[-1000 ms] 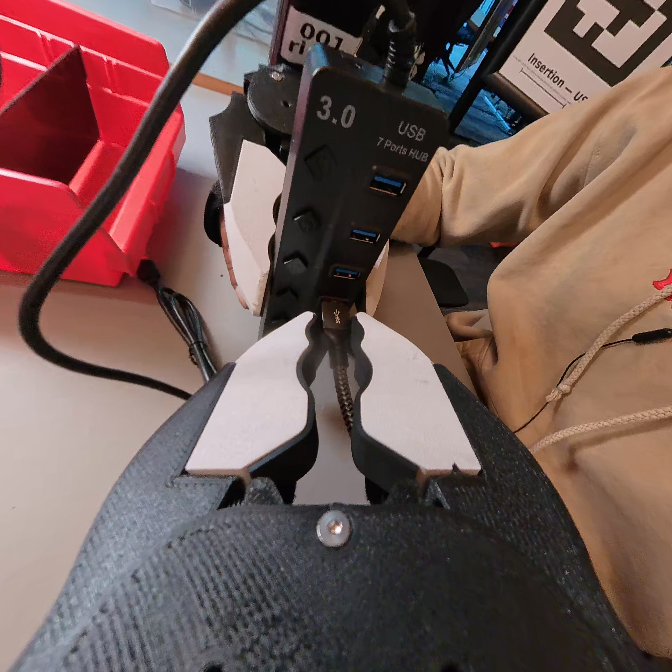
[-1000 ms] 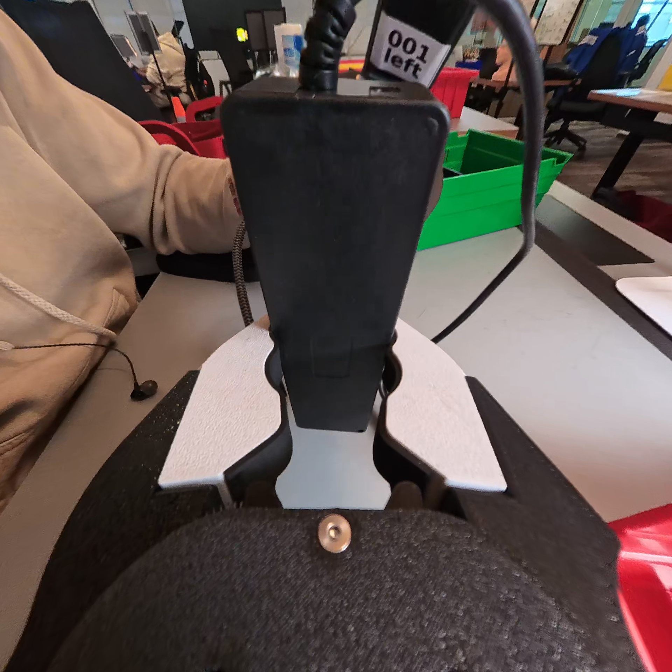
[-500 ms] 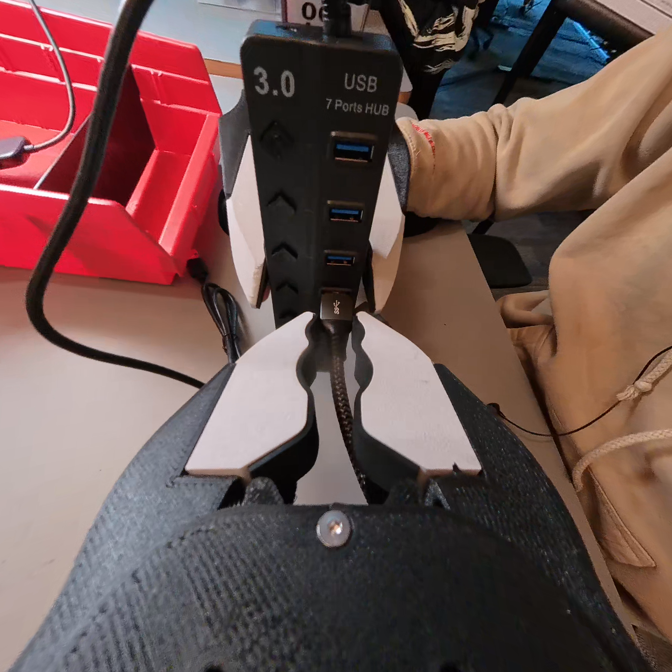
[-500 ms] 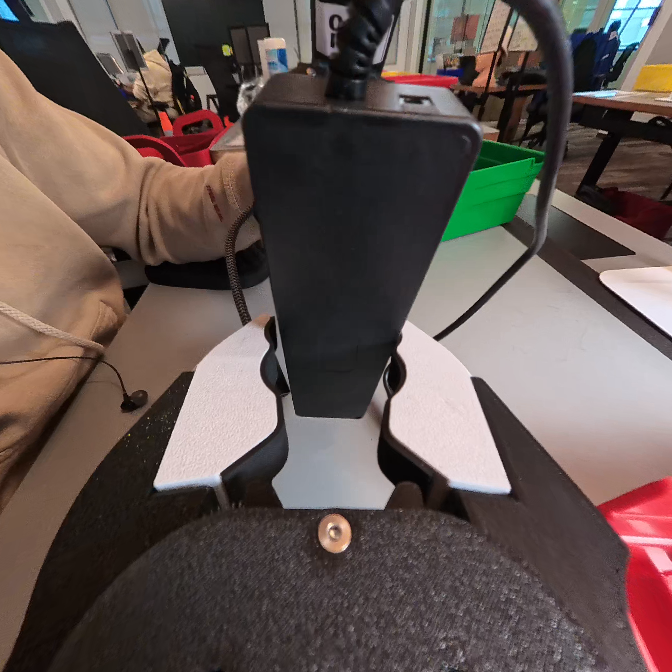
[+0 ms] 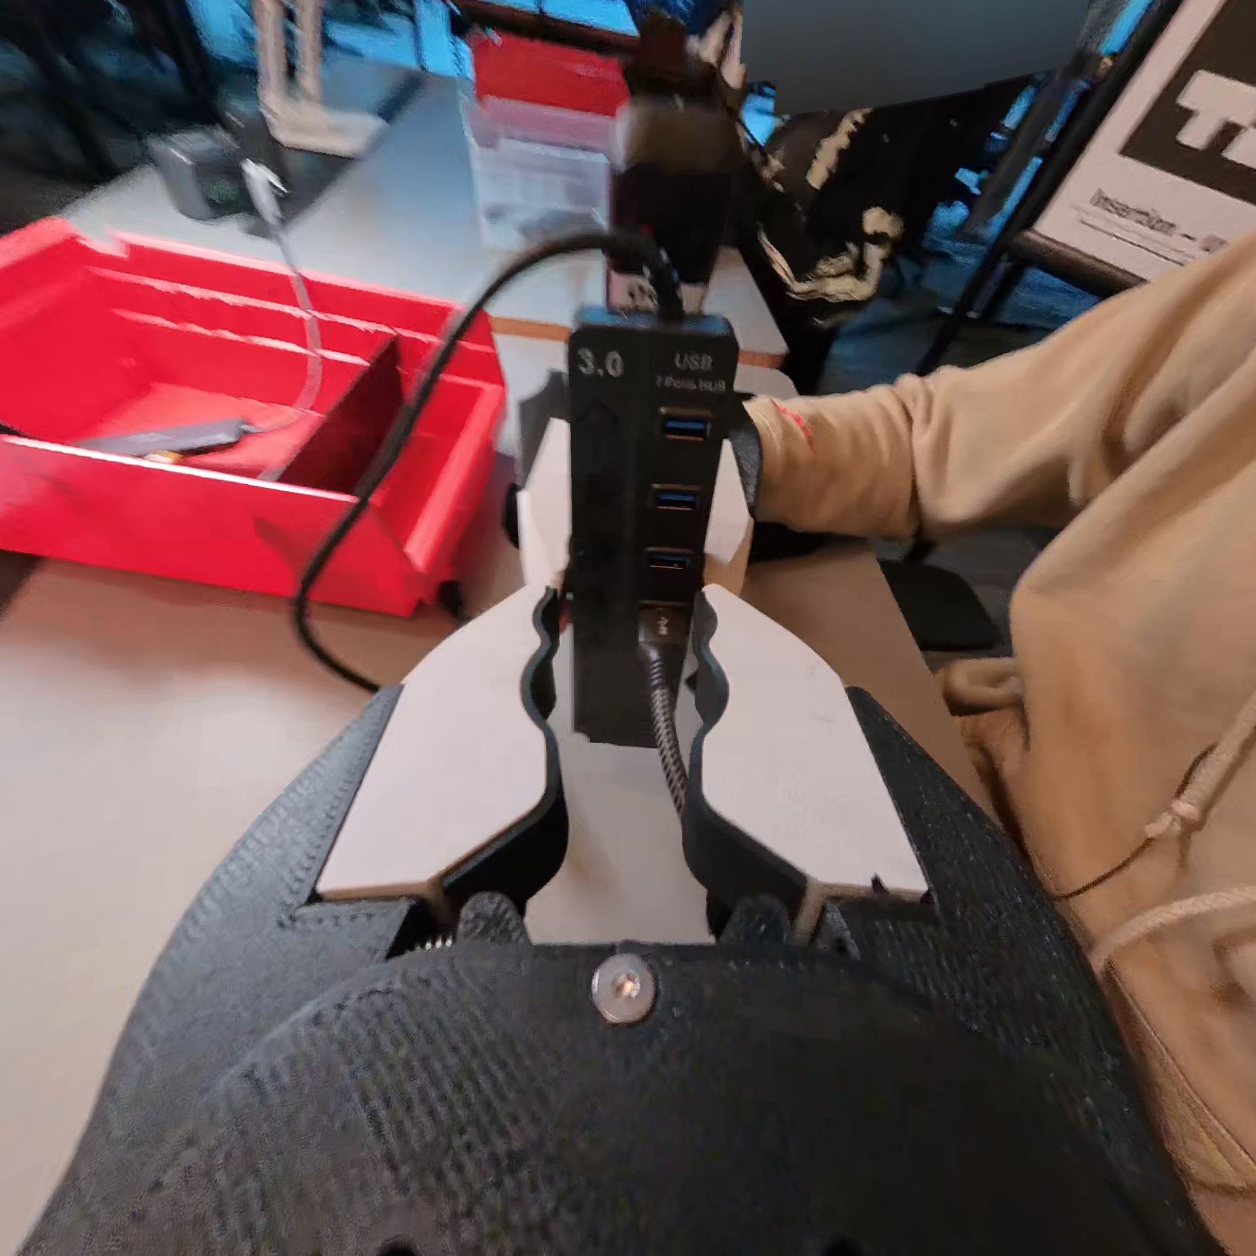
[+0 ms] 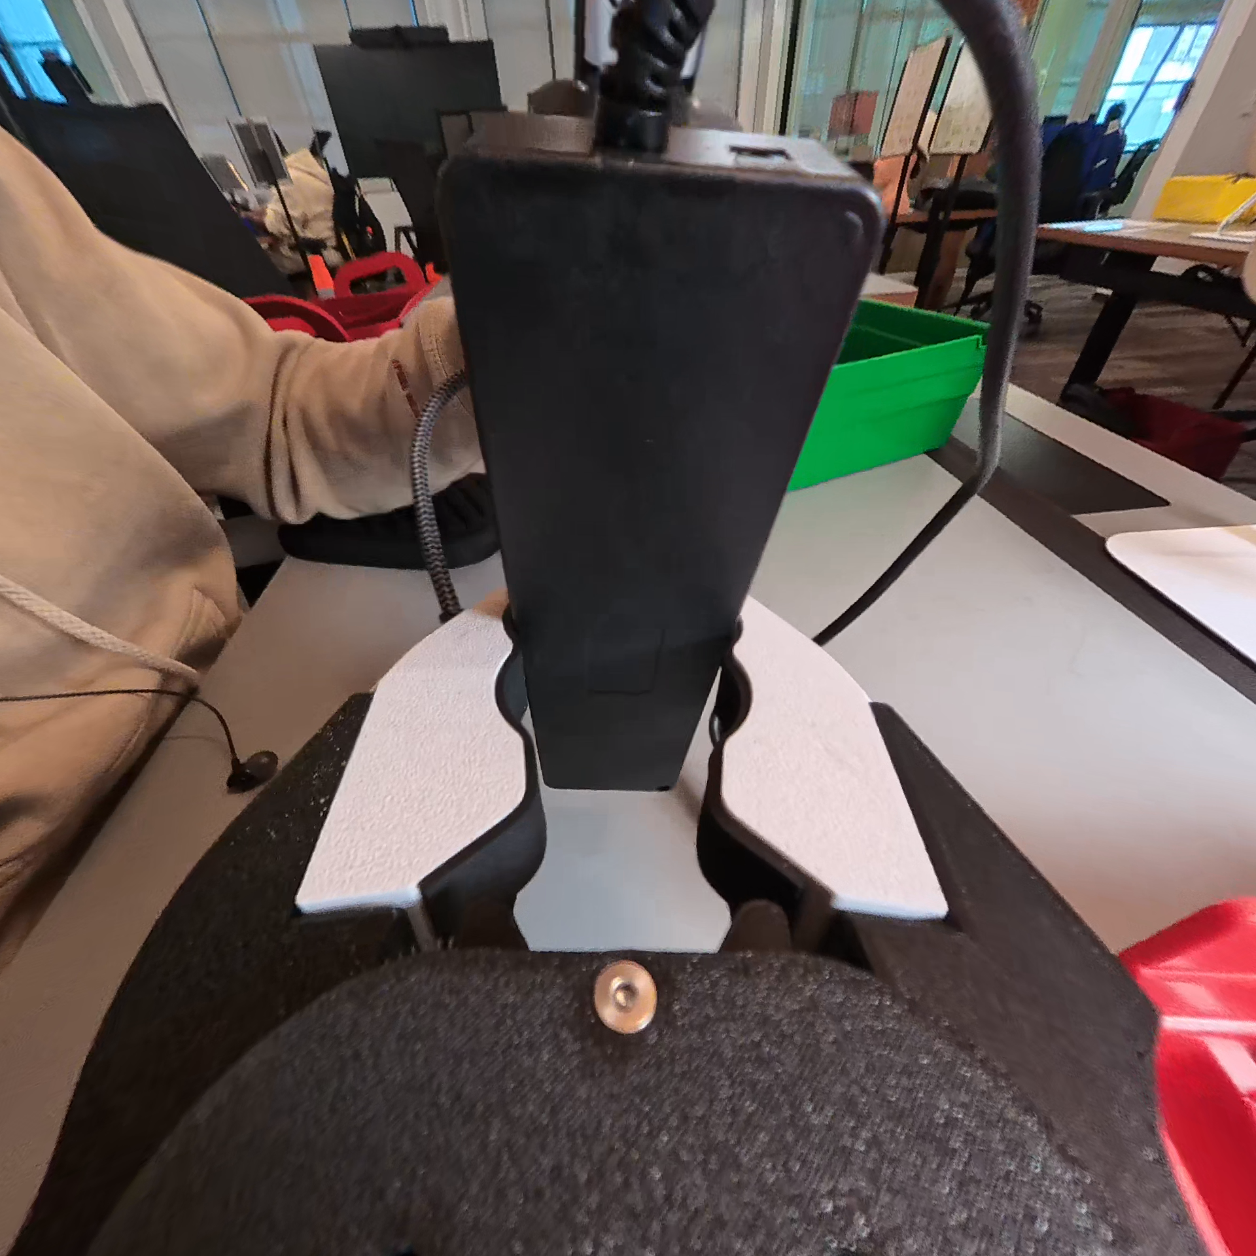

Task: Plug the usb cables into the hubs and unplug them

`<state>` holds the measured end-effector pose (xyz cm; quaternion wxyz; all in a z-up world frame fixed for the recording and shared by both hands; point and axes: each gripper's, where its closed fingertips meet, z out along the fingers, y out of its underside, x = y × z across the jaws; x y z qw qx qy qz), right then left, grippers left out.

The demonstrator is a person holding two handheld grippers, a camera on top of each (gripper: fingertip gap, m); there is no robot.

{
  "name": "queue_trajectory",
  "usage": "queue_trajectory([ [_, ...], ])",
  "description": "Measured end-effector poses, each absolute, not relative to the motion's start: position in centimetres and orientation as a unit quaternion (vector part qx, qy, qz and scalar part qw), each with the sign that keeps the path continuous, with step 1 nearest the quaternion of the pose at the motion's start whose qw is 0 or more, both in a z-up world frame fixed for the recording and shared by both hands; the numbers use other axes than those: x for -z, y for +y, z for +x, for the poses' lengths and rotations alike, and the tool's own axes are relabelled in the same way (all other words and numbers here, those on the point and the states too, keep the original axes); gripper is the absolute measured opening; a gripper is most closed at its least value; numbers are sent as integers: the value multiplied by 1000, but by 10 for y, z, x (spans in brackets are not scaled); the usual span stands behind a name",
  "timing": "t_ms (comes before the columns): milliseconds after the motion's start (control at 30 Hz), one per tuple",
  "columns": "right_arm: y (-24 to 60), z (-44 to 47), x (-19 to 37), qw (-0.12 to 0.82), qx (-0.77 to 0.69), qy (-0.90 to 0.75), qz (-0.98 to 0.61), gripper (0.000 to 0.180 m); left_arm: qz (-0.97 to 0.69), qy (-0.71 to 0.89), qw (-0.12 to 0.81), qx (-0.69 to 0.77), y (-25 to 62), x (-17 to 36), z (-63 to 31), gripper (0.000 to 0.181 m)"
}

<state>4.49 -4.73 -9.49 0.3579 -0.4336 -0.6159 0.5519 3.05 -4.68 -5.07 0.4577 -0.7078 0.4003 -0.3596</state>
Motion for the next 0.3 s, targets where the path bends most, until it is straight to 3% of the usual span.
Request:
queue_trajectory([
  [167, -40, 48, 86, 371, -564, -596, -434, 54, -715, 319, 564, 264, -46, -15, -54, 36],
  [300, -37, 47, 89, 371, -562, -594, -441, 54, -801, 197, 555, 109, -45, -8, -166, 34],
])
